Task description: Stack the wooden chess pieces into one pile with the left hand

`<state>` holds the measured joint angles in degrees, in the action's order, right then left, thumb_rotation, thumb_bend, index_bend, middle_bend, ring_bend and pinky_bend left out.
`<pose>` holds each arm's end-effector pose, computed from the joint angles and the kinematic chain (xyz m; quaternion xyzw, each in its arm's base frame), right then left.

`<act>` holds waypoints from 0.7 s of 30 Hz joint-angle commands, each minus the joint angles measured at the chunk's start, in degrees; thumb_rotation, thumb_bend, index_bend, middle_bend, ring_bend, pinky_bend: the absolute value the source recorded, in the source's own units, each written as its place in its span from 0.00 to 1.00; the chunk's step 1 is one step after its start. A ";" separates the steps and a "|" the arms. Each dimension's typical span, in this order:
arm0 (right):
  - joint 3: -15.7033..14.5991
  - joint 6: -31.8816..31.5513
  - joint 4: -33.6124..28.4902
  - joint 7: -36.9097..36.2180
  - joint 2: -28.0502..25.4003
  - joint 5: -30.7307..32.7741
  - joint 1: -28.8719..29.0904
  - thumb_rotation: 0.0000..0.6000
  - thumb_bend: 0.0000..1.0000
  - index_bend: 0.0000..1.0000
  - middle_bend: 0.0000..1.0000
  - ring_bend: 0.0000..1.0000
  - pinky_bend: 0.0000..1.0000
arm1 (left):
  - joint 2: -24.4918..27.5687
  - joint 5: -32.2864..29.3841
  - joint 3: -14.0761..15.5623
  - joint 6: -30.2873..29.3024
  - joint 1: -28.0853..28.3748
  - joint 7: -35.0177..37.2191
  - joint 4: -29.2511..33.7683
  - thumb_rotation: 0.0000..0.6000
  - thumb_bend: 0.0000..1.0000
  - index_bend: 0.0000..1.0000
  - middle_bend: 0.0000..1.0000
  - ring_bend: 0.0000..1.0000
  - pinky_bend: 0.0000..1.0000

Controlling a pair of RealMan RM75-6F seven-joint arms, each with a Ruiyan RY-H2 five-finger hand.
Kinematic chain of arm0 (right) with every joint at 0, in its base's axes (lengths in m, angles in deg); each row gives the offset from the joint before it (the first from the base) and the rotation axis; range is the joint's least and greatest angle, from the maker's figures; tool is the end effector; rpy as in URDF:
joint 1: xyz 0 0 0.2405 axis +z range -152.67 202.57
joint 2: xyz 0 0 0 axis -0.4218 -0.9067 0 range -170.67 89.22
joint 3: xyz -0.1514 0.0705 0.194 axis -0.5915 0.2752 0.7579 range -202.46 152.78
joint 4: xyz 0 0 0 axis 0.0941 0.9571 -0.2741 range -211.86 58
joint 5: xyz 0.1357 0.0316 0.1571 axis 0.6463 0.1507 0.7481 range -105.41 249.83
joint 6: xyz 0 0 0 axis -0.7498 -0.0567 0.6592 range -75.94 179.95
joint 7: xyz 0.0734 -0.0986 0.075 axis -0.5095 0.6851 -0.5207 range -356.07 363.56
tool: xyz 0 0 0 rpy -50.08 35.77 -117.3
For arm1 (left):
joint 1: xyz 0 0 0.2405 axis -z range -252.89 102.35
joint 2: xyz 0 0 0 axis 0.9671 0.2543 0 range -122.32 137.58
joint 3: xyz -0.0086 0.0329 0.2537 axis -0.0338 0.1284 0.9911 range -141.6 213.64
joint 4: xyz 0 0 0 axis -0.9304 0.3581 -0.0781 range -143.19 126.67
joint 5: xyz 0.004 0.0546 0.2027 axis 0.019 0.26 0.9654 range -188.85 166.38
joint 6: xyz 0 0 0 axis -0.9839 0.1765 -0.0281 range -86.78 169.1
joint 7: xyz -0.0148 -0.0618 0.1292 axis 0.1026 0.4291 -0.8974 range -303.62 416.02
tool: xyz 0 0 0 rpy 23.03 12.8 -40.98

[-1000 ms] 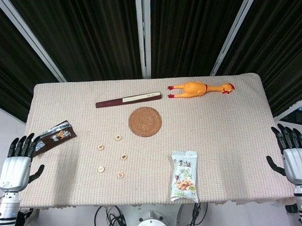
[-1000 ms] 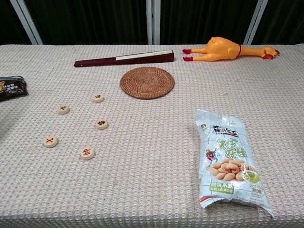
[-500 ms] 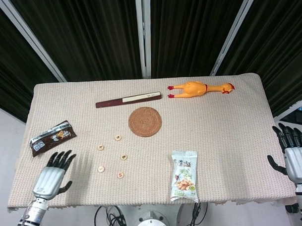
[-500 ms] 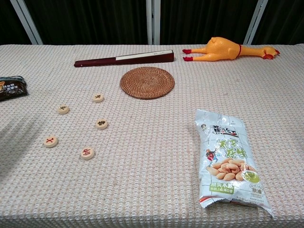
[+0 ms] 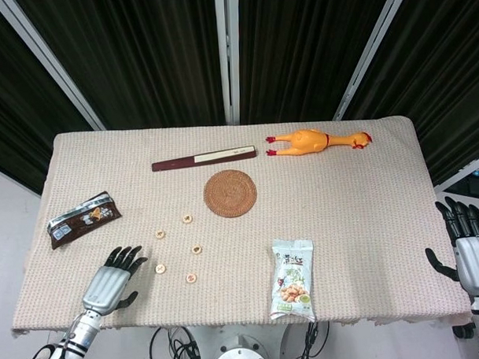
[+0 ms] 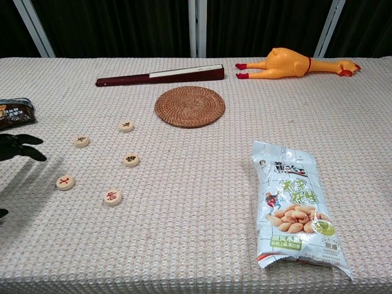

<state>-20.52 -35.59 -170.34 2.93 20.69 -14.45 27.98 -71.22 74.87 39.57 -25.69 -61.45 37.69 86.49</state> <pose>-0.3099 -0.1761 0.1810 0.5809 -0.3689 0.4002 0.6053 -0.2553 0.1816 0.0186 -0.7427 -0.4096 -0.3057 0.4327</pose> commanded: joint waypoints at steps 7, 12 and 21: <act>0.00 -0.11 0.05 -0.49 -0.07 -0.03 -0.14 1.00 0.24 0.00 0.00 0.00 0.00 | -4.28 -0.59 -2.01 2.46 3.08 2.87 -3.41 1.00 0.31 0.21 0.04 0.00 0.00; 0.17 -0.34 0.07 -0.89 -0.18 0.09 -0.25 1.00 0.24 0.00 0.00 0.00 0.00 | -5.86 -1.35 -3.07 3.95 4.85 3.60 -4.79 1.00 0.31 0.26 0.05 0.00 0.00; 0.38 -0.41 0.11 -1.46 -0.38 0.35 -0.33 1.00 0.24 0.00 0.00 0.00 0.00 | -8.23 -2.57 -3.45 4.30 5.84 5.05 -8.24 1.00 0.32 0.37 0.07 0.00 0.00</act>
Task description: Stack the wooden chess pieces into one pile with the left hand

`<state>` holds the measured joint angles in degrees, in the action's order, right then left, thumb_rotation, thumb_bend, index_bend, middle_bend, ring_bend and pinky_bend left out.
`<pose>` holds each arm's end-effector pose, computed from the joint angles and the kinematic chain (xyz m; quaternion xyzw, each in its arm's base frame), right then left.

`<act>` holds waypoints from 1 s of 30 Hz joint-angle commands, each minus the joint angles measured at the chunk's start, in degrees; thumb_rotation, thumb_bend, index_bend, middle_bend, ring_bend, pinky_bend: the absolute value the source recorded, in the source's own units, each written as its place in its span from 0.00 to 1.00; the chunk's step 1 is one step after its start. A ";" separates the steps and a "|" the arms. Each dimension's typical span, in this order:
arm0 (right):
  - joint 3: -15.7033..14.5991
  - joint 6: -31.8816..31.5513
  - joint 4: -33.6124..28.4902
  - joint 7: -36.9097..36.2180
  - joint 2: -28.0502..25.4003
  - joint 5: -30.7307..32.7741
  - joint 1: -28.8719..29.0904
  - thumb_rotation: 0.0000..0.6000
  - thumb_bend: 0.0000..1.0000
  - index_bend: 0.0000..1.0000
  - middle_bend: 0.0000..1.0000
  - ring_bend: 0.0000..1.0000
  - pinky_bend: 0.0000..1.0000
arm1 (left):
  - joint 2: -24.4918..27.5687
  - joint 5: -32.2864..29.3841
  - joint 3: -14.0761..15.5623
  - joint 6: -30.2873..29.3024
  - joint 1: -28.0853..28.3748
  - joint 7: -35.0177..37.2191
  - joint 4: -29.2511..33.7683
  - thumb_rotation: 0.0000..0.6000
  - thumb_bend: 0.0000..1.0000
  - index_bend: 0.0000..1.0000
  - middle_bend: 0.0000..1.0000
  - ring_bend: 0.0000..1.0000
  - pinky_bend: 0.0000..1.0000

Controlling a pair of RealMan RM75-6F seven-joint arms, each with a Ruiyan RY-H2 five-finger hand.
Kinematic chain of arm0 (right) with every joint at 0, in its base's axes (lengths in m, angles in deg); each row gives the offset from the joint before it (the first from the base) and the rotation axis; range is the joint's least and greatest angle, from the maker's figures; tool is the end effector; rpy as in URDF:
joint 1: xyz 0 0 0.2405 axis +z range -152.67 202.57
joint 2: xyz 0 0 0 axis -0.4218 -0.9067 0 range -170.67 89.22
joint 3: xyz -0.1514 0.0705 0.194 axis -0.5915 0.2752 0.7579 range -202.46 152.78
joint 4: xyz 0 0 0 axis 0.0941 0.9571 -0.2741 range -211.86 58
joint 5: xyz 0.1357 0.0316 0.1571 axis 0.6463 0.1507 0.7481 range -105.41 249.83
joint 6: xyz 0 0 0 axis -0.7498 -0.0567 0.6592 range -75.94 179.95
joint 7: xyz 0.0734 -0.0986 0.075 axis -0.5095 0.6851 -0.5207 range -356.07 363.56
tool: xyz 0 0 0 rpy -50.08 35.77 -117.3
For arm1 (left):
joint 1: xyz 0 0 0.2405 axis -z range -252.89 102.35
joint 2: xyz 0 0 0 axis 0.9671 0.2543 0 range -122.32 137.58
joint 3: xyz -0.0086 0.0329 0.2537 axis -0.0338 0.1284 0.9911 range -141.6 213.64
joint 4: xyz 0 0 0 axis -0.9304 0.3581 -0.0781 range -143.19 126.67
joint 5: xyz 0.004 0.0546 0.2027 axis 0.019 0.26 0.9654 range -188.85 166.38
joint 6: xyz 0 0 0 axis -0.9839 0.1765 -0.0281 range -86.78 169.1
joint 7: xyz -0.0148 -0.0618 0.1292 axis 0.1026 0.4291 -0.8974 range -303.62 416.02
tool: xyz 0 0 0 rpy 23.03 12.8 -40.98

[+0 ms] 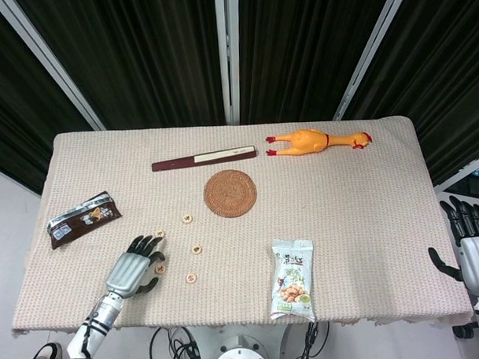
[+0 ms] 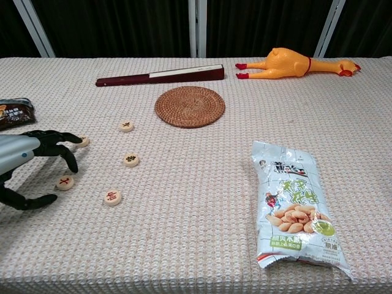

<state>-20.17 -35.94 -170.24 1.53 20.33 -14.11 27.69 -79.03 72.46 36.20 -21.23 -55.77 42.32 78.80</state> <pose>-0.3114 -0.1758 0.1852 0.5727 -0.3724 0.4066 0.6067 -0.2405 0.2188 -0.0185 -0.7413 -0.4205 -0.3330 0.4034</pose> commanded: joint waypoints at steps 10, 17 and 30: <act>0.08 0.10 -0.08 0.07 0.01 0.22 -0.05 1.00 0.24 0.00 0.00 0.00 0.00 | -1.26 0.38 0.35 -1.21 0.48 2.28 -1.52 1.00 0.32 0.43 0.09 0.00 0.00; 0.19 0.02 -0.15 0.21 0.14 0.42 -0.12 1.00 0.24 0.00 0.00 0.00 0.00 | -1.58 0.58 0.46 -1.37 0.97 3.42 -1.73 1.00 0.31 0.43 0.09 0.00 0.00; 0.28 0.21 -0.18 0.33 0.12 0.59 -0.07 1.00 0.24 0.00 0.00 0.00 0.00 | -2.07 -0.73 0.14 -1.49 1.37 3.86 -2.16 1.00 0.29 0.50 0.10 0.00 0.00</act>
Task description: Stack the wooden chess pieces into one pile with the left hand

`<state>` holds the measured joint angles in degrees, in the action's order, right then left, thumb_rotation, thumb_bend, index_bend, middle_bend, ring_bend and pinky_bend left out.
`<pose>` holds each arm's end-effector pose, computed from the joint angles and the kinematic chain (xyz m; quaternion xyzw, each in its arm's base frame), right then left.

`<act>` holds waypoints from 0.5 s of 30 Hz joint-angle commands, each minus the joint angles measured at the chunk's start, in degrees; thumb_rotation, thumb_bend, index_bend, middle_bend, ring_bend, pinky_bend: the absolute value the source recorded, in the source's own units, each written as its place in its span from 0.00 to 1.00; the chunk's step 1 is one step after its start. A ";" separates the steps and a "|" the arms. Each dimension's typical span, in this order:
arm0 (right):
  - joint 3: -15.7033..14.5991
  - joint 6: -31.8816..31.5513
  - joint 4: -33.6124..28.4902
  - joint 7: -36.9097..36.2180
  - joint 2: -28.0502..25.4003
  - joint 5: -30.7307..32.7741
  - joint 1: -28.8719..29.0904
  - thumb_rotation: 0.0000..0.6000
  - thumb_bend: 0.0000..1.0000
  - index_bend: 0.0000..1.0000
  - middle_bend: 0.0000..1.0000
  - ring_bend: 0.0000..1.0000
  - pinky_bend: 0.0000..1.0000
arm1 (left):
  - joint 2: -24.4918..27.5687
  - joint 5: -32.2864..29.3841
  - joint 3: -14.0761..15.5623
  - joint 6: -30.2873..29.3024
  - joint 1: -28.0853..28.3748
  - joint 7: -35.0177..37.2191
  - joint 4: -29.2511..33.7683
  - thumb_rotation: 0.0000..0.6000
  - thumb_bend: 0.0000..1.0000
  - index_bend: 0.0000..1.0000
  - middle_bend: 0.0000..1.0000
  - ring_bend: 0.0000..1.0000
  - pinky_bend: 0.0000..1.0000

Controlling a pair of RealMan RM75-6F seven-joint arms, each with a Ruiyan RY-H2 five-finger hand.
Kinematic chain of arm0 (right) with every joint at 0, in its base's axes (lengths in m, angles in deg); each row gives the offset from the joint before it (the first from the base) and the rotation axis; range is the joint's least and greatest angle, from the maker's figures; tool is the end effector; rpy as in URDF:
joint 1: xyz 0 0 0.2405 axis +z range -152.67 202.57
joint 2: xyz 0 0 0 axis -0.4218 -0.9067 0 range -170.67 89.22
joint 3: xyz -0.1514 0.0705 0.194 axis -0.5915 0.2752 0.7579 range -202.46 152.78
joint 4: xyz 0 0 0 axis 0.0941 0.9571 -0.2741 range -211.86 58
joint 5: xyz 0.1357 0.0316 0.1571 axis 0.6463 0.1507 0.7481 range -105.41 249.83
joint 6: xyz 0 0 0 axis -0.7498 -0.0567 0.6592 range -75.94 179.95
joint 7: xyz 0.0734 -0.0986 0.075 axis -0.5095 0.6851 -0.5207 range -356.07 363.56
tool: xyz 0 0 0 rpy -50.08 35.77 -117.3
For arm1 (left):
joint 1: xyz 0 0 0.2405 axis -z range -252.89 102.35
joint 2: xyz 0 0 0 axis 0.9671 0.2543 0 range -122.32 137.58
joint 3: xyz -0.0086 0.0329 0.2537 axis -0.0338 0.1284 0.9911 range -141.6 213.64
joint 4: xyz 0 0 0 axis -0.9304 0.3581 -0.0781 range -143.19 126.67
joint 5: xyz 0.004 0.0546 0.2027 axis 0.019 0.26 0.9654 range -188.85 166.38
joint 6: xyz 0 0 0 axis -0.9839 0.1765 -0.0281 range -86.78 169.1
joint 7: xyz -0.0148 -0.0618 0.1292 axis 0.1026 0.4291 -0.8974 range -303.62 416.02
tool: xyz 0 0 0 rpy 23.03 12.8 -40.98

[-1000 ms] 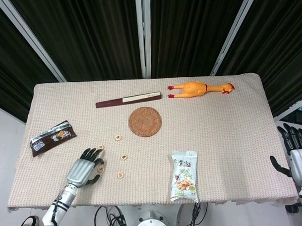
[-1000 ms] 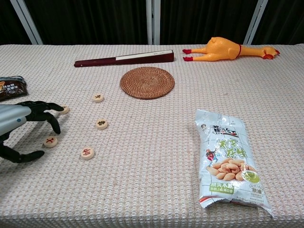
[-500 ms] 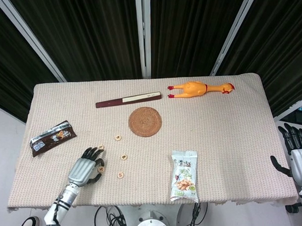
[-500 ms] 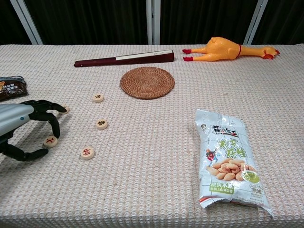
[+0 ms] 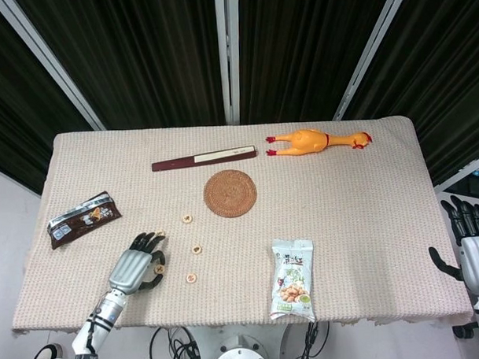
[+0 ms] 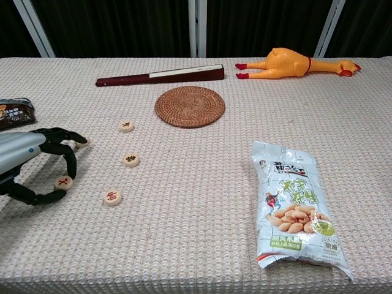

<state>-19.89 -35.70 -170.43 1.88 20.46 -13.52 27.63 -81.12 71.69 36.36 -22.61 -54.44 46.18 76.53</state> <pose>-0.3120 -0.1764 0.1850 0.5693 -0.3745 0.4046 0.6098 -0.2377 0.2259 -0.0247 -0.7246 -0.4370 -0.3548 0.3977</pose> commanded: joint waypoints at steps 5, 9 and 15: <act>0.01 -0.24 0.06 -0.16 0.01 -0.14 -0.11 1.00 0.24 0.00 0.00 0.00 0.00 | 0.92 0.29 -0.67 -0.69 0.62 -0.77 1.64 1.00 0.29 0.51 0.11 0.00 0.00; 0.02 -0.06 0.07 -0.14 -0.01 -0.06 -0.05 1.00 0.24 0.00 0.00 0.00 0.00 | 2.02 -0.63 -1.78 -0.21 1.52 -1.94 3.21 1.00 0.29 0.51 0.11 0.00 0.00; 0.08 -0.03 0.09 -0.40 -0.11 0.06 -0.07 1.00 0.24 0.00 0.00 0.00 0.00 | 2.35 -4.41 -5.40 2.94 4.56 -2.02 2.79 1.00 0.29 0.51 0.11 0.00 0.00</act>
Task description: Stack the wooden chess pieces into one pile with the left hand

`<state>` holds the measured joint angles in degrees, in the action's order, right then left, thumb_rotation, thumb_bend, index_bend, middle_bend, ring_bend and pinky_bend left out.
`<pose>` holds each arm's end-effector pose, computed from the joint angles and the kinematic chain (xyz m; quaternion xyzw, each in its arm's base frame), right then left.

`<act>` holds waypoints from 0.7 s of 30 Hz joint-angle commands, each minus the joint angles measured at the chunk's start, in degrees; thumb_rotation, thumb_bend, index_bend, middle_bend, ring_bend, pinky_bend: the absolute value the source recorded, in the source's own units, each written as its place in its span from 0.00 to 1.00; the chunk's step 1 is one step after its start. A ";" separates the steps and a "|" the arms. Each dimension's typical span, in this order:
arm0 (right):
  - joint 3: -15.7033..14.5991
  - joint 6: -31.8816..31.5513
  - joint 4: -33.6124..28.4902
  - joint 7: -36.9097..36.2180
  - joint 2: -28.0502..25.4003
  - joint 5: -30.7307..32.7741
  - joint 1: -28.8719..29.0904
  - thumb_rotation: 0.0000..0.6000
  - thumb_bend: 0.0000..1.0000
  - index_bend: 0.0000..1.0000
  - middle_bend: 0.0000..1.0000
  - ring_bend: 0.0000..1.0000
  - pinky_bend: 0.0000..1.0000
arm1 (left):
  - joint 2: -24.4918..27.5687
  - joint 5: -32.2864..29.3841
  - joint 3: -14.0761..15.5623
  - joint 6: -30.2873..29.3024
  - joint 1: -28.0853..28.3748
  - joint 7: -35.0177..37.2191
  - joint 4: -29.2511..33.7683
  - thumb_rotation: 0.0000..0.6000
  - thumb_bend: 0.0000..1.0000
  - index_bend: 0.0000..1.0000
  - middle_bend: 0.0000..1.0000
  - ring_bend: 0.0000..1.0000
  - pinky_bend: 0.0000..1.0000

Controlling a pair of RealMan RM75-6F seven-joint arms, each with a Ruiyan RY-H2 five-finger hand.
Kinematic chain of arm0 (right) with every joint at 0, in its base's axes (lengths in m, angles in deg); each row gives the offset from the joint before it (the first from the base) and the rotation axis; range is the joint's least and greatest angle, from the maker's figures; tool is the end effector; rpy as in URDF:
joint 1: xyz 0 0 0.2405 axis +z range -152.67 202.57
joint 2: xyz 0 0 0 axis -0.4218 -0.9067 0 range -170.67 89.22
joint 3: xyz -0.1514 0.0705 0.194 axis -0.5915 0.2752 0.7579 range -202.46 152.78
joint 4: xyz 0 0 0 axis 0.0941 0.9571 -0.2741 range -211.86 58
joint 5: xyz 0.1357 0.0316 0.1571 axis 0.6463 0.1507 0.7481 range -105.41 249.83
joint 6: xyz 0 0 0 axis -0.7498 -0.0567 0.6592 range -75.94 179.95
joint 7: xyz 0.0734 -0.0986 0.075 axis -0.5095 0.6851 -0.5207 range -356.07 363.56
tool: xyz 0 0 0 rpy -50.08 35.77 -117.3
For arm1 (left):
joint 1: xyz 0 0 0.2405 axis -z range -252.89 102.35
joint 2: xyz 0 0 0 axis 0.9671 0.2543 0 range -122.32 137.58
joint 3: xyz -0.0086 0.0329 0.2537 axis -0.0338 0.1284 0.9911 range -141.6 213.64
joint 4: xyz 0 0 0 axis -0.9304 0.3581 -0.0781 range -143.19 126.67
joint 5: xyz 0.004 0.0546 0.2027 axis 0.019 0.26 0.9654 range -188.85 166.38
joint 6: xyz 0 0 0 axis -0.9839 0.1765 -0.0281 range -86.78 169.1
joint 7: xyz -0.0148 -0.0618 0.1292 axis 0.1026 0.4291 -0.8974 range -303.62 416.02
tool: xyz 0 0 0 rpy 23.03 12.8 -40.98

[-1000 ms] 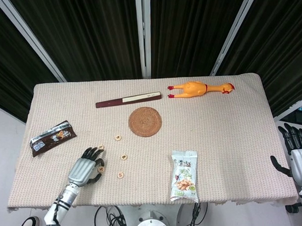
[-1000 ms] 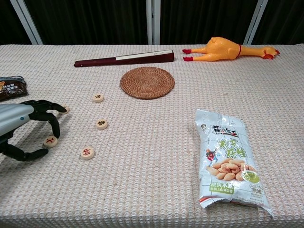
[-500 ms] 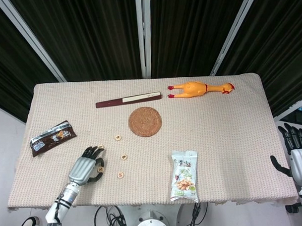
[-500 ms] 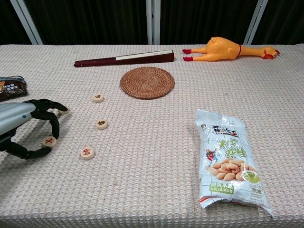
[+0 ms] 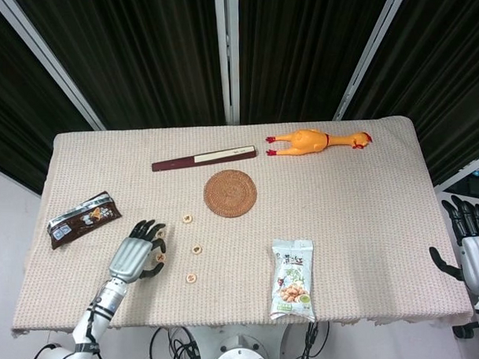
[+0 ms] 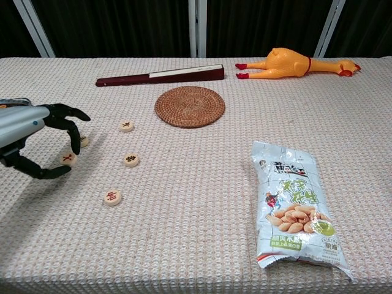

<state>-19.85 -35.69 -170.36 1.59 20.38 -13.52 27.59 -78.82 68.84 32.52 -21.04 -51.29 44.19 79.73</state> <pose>-0.3124 -0.1763 0.1856 0.5686 -0.3752 0.4054 0.6096 -0.2197 0.2533 -0.0092 -0.7202 -0.4232 -0.3697 0.4069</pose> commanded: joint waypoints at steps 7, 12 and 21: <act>0.24 0.38 0.12 -0.39 -0.20 0.53 0.12 1.00 0.24 0.00 0.00 0.00 0.00 | -0.76 -7.63 -4.92 5.84 4.81 -0.61 -3.44 1.00 0.29 0.51 0.11 0.00 0.00; 0.55 0.55 0.08 -0.48 -0.27 1.23 0.14 1.00 0.24 0.00 0.00 0.00 0.00 | -1.46 -9.10 -5.20 7.59 6.28 -0.31 -5.82 1.00 0.29 0.51 0.11 0.00 0.00; 0.69 0.70 0.21 -0.46 -0.19 1.46 0.23 1.00 0.24 0.00 0.00 0.00 0.00 | -2.24 -9.81 -5.08 8.07 7.55 0.70 -8.18 1.00 0.29 0.51 0.11 0.00 0.00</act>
<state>-19.16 -34.99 -170.15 1.15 20.19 -12.06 27.82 -81.05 59.03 27.42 -13.00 -43.77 44.89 71.55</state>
